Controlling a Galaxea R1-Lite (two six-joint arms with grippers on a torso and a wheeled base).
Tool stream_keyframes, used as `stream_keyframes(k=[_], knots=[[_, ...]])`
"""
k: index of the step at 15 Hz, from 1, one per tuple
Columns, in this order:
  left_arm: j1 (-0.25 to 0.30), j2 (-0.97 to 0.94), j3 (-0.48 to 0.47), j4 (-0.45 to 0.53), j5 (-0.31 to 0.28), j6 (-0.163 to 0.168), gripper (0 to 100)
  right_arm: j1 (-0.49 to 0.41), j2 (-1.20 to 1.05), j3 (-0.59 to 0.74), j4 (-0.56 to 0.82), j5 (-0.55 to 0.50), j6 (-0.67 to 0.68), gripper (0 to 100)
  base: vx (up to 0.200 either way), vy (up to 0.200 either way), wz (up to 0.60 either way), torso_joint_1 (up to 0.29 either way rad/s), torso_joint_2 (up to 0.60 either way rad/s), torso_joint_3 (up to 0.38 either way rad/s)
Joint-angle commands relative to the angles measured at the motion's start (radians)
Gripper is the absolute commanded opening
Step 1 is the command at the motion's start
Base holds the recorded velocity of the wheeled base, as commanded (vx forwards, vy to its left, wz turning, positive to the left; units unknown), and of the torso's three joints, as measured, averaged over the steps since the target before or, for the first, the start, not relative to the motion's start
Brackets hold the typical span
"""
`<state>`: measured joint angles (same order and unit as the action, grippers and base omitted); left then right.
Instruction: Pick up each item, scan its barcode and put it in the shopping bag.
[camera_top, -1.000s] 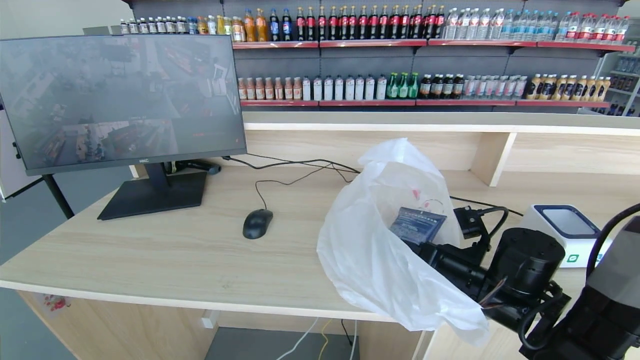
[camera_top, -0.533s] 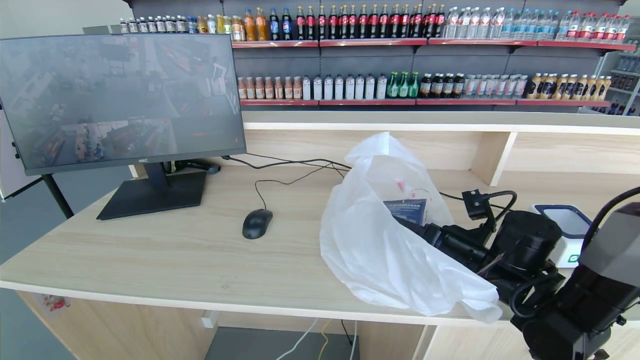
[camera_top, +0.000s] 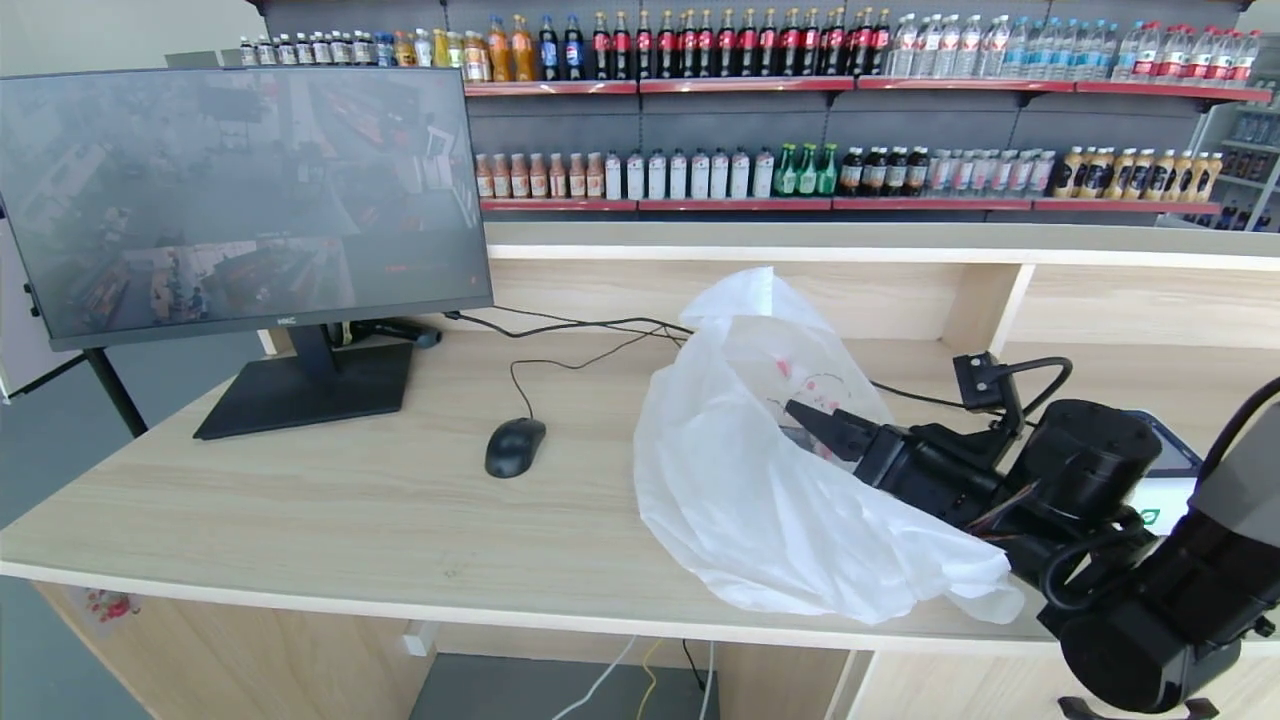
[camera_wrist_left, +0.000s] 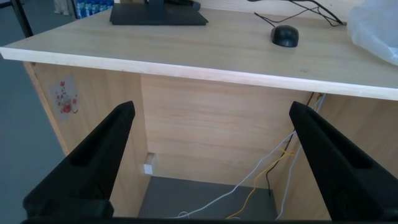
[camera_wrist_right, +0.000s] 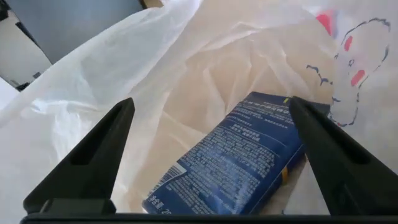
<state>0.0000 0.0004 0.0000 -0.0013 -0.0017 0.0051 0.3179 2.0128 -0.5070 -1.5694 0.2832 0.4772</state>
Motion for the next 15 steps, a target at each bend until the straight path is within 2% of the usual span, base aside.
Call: stream_keyframes(k=[1,5,9,10,11,12,13,15], knots=[[0.0,0.0,0.0,0.0,0.0,-0.001,100,-0.043,-0.014,0.005,-0.001,-0.001,-0.032,100,0.0,0.0,0.0,0.0,0.0,0.0],[0.0,0.0,0.0,0.001,0.0,0.001,100,-0.045,-0.108,0.024,-0.001,-0.002,-0.055,100,0.0,0.0,0.0,0.0,0.0,0.0],[0.0,0.0,0.0,0.001,0.0,0.003,100,-0.04,-0.209,0.033,-0.001,-0.002,-0.167,100,0.0,0.0,0.0,0.0,0.0,0.0],[0.0,0.0,0.0,0.001,0.0,0.001,100,-0.037,-0.252,0.053,-0.001,-0.001,-0.282,100,0.0,0.0,0.0,0.0,0.0,0.0],[0.0,0.0,0.0,0.003,0.0,0.001,100,-0.037,-0.256,0.056,-0.001,-0.002,-0.332,100,0.0,0.0,0.0,0.0,0.0,0.0],[0.0,0.0,0.0,0.001,0.0,-0.001,100,-0.049,-0.273,0.081,-0.001,-0.016,-0.479,100,0.0,0.0,0.0,0.0,0.0,0.0],[0.0,0.0,0.0,0.001,-0.001,-0.001,100,-0.046,-0.278,0.088,-0.001,-0.055,-0.546,100,-0.2,0.0,0.0,0.002,0.0,0.002],[0.0,0.0,0.0,0.001,-0.001,-0.001,100,-0.037,-0.269,0.082,-0.001,-0.141,-0.595,100,-0.2,0.0,0.0,0.012,0.0,0.0]])
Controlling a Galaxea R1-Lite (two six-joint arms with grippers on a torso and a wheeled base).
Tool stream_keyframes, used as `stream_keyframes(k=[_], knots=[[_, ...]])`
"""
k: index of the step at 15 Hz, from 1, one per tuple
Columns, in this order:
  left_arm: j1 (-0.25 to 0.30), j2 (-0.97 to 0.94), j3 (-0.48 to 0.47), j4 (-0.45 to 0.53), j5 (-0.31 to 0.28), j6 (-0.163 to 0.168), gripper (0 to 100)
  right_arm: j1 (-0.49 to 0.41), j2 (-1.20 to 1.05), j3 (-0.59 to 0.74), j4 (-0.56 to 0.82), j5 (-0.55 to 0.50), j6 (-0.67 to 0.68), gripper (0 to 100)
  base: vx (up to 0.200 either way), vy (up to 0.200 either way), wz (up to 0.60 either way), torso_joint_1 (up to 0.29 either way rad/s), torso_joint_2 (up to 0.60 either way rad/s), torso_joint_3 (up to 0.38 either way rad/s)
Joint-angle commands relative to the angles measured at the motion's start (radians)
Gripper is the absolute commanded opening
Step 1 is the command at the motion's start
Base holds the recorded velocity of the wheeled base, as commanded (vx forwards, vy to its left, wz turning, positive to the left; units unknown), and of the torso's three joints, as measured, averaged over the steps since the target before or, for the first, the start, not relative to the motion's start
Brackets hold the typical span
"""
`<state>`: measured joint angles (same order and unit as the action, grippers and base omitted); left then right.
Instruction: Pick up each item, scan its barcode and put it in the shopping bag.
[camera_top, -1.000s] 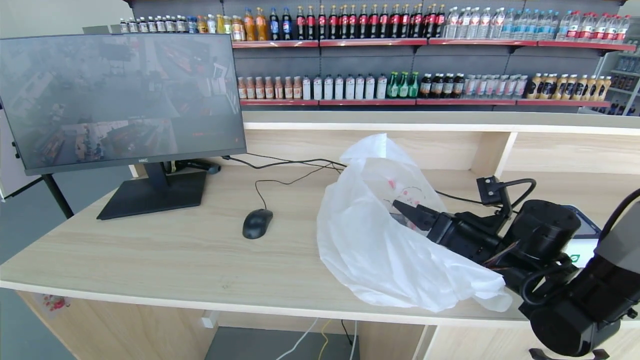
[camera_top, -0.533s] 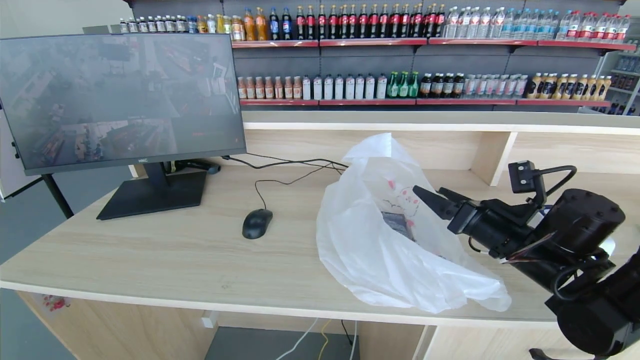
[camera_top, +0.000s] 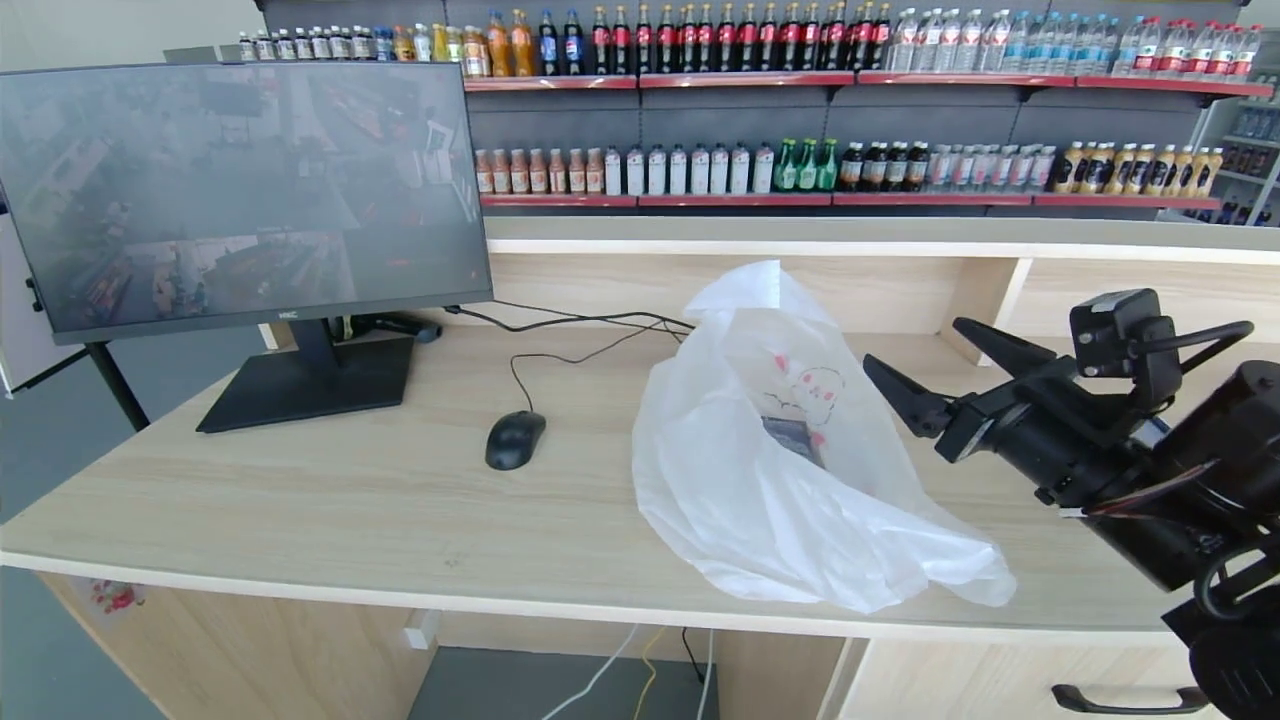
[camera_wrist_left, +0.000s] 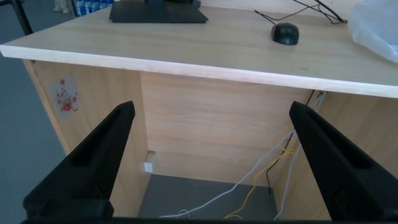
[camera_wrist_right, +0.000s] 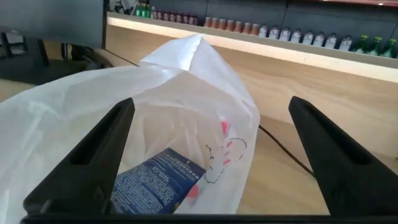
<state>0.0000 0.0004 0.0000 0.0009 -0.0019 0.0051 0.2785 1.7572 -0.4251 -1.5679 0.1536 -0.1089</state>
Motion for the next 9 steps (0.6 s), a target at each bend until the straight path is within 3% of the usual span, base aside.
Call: stream_keyframes(k=[1,4,9], knots=[[0.0,0.0,0.0,-0.001,0.0,0.001,100,0.002,-0.015,-0.026,-0.003,-0.017,-0.02,100,-0.2,0.0,0.0,0.002,0.0,-0.002],[0.0,0.0,0.0,-0.001,0.0,0.001,100,0.001,-0.016,-0.018,-0.003,-0.019,-0.015,100,0.0,0.0,0.0,0.0,0.0,0.0],[0.0,0.0,0.0,-0.001,0.0,-0.002,100,-0.012,-0.025,-0.017,-0.003,-0.019,-0.015,100,0.0,-0.2,0.0,0.011,0.0,0.004]])
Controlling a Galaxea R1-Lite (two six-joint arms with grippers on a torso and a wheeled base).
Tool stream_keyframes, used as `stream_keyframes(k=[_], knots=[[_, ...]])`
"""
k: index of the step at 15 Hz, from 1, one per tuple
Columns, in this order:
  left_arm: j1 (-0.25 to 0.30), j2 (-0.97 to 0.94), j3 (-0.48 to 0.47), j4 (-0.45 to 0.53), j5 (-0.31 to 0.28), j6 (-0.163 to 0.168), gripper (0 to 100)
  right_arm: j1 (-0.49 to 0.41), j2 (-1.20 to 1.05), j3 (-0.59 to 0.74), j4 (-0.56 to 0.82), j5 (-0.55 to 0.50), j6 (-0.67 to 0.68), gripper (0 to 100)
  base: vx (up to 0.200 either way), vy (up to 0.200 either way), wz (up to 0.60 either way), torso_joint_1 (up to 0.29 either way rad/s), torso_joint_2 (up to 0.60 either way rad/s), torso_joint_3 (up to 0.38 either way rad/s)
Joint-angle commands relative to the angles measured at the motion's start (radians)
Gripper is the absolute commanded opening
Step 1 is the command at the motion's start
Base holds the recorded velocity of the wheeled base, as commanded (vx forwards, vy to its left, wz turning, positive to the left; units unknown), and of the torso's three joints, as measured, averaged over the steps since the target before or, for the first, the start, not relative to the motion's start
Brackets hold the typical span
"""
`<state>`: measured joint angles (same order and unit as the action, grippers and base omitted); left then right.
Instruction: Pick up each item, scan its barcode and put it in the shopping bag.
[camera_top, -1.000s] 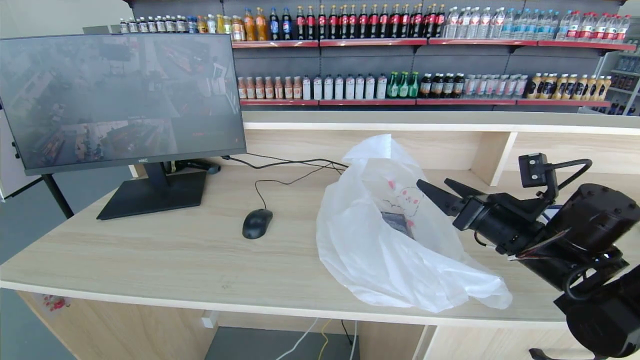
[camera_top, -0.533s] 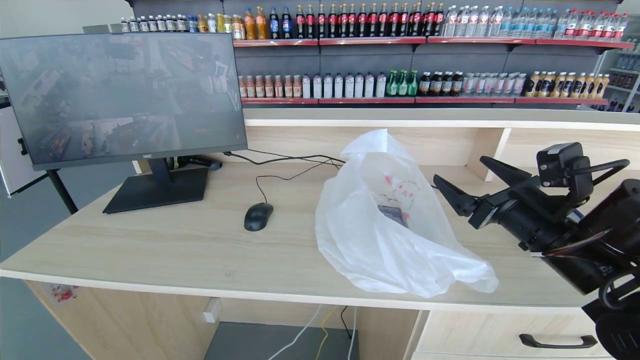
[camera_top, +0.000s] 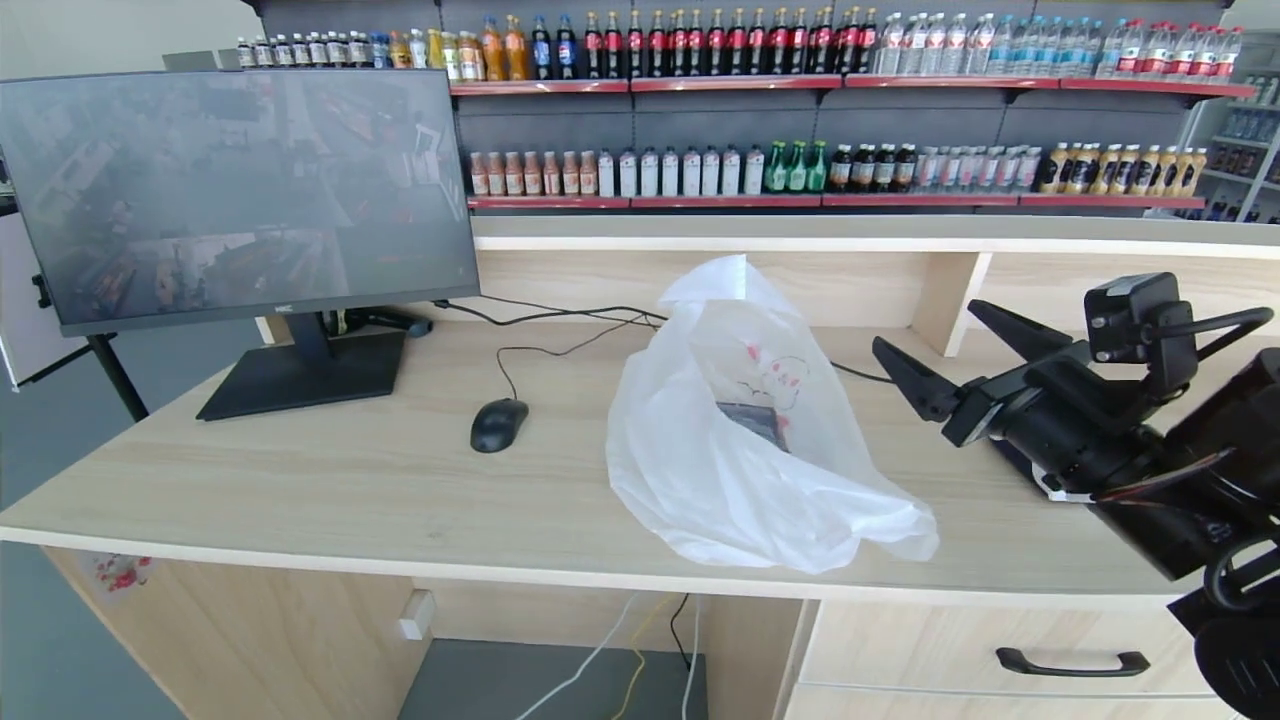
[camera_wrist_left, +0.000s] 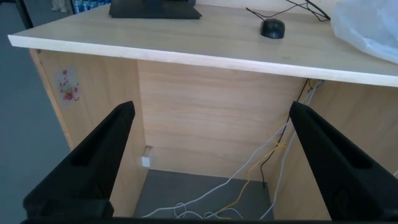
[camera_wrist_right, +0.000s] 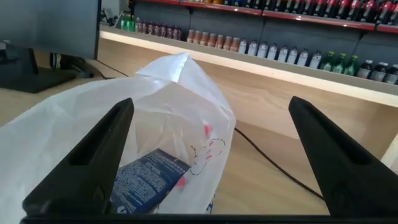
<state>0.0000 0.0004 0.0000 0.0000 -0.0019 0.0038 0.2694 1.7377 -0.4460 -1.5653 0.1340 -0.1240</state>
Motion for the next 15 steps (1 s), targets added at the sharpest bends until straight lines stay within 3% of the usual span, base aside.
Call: stream_keyframes(k=[1,7,9,12,15], knots=[[0.0,0.0,0.0,0.0,0.0,0.001,100,-0.001,-0.01,0.01,-0.005,0.001,0.0,100,0.0,-0.2,0.0,0.012,0.01,-0.002],[0.0,0.0,0.0,0.002,0.0,0.001,100,-0.022,-0.058,0.07,-0.005,0.007,0.057,100,0.0,-0.2,0.0,0.002,0.0,0.007],[0.0,0.0,0.0,0.002,0.0,0.001,100,-0.067,-0.064,0.142,-0.005,-0.005,0.055,100,0.0,-0.2,0.0,0.002,0.0,0.005],[0.0,0.0,0.0,0.002,0.0,0.001,100,-0.119,-0.095,0.148,-0.005,-0.005,0.055,100,0.0,-0.2,0.0,0.001,0.0,0.001],[0.0,0.0,0.0,0.002,0.0,-0.001,100,-0.116,-0.11,0.136,-0.005,-0.005,0.053,100,0.0,-0.2,0.0,0.002,0.0,0.006]])
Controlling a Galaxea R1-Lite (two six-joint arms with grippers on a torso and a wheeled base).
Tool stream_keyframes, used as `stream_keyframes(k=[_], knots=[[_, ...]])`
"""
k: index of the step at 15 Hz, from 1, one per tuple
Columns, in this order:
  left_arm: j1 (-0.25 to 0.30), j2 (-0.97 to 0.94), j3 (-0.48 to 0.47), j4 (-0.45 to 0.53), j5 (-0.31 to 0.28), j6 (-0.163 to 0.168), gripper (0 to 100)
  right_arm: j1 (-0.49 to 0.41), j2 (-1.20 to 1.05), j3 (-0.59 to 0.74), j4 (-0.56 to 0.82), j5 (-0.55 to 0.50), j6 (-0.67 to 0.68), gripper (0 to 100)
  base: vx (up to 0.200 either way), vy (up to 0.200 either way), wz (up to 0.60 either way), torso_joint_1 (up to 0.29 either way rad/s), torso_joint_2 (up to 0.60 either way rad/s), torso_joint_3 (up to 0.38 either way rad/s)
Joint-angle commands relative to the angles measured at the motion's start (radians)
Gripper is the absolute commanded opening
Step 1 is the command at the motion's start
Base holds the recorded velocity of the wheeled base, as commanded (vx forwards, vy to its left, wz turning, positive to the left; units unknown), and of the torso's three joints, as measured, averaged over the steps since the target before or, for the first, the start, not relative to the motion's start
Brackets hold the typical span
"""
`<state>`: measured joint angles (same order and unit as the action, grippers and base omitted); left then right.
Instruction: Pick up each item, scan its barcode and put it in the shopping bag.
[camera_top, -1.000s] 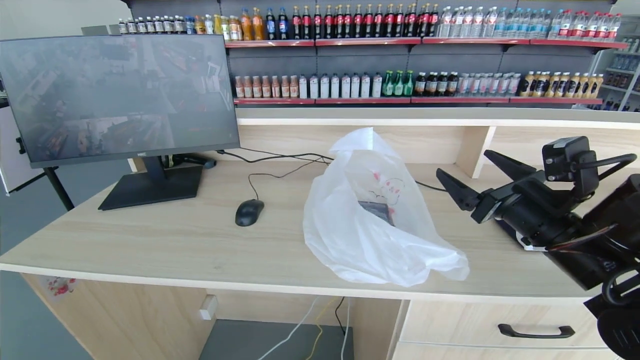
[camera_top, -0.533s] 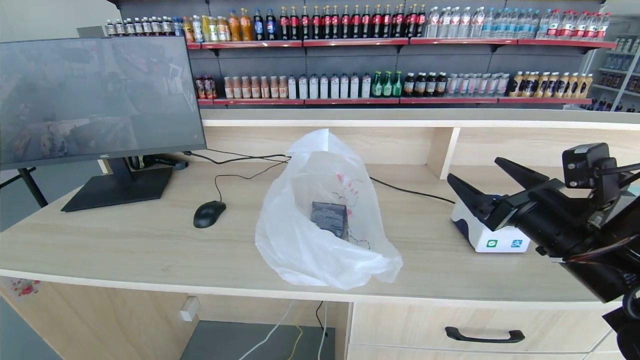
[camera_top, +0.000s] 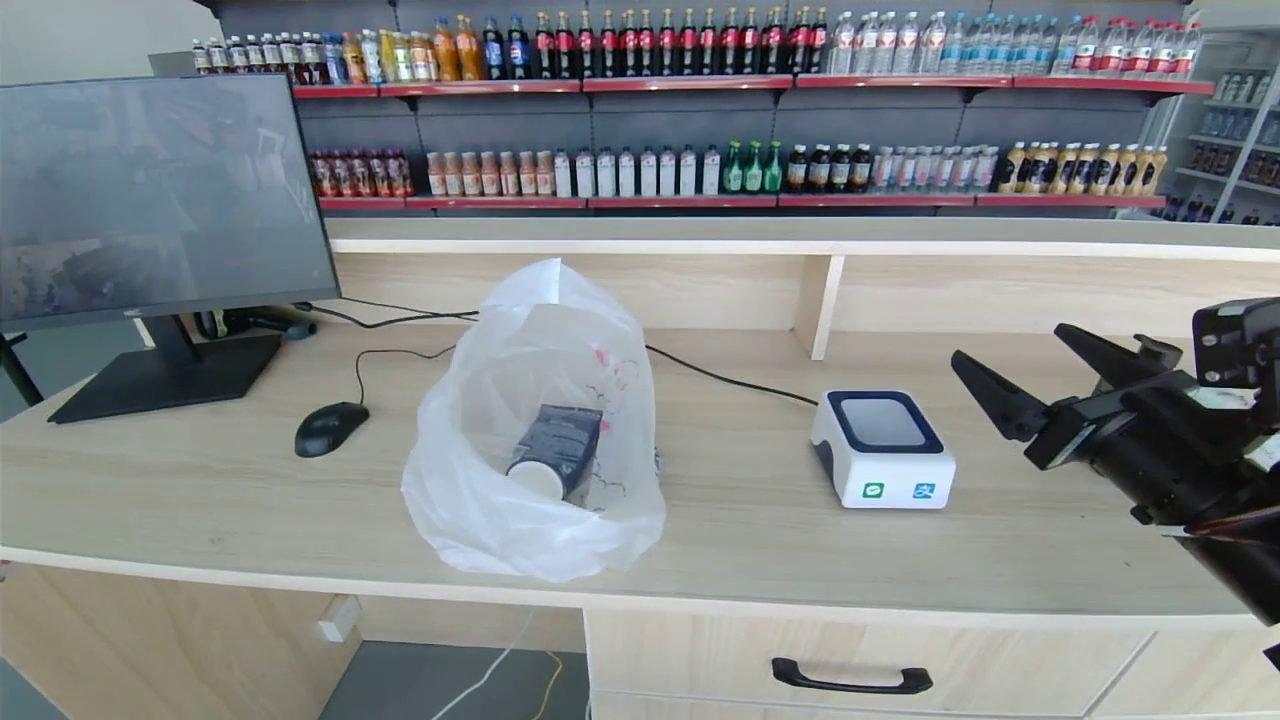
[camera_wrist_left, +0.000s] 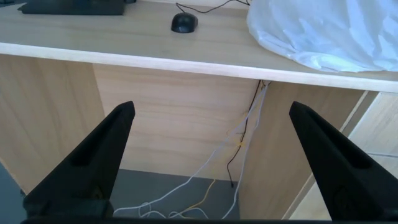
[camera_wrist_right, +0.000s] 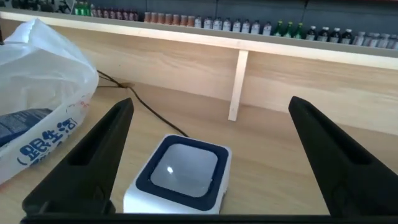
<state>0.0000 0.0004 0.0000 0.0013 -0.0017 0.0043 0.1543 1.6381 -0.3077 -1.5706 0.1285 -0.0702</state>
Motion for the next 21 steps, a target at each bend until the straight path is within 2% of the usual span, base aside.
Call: stream_keyframes(k=[1,4,6,12,14,16,17,21], knots=[[0.0,0.0,0.0,0.0,0.0,0.0,100,-0.009,-0.011,0.004,0.0,0.0,0.001,100,0.0,-0.2,0.0,-0.002,0.0,0.007],[0.002,0.0,0.0,0.0,0.0,0.0,100,-0.01,-0.014,0.013,0.0,0.0,-0.003,100,0.0,-0.2,0.0,0.006,0.0,-0.001],[0.0,0.0,0.0,0.0,0.0,0.0,100,-0.053,-0.02,-0.008,0.0,-0.049,-0.013,100,0.0,-0.2,0.0,0.005,0.01,-0.002],[0.0,0.0,0.0,-0.001,0.0,0.0,100,-0.053,-0.034,0.088,0.0,-0.07,-0.02,100,0.0,-0.2,0.0,0.003,0.0,0.003],[0.0,0.0,0.0,-0.001,0.0,0.0,100,0.011,-0.009,0.098,0.0,-0.119,-0.02,100,0.0,0.0,0.0,0.0,0.0,0.0],[0.0,0.0,0.0,-0.001,0.0,0.0,100,0.117,0.011,0.091,0.0,-0.288,0.003,100,0.0,0.0,0.0,0.0,0.0,0.0],[0.0,0.0,0.0,-0.001,0.0,0.0,100,0.162,0.023,0.104,0.0,-0.328,0.03,100,0.0,0.0,0.0,0.0,0.0,0.0],[0.0,0.0,0.0,-0.001,0.0,0.0,100,0.142,0.097,0.099,0.0,-0.337,0.04,100,0.0,0.0,0.0,0.0,0.0,0.0]])
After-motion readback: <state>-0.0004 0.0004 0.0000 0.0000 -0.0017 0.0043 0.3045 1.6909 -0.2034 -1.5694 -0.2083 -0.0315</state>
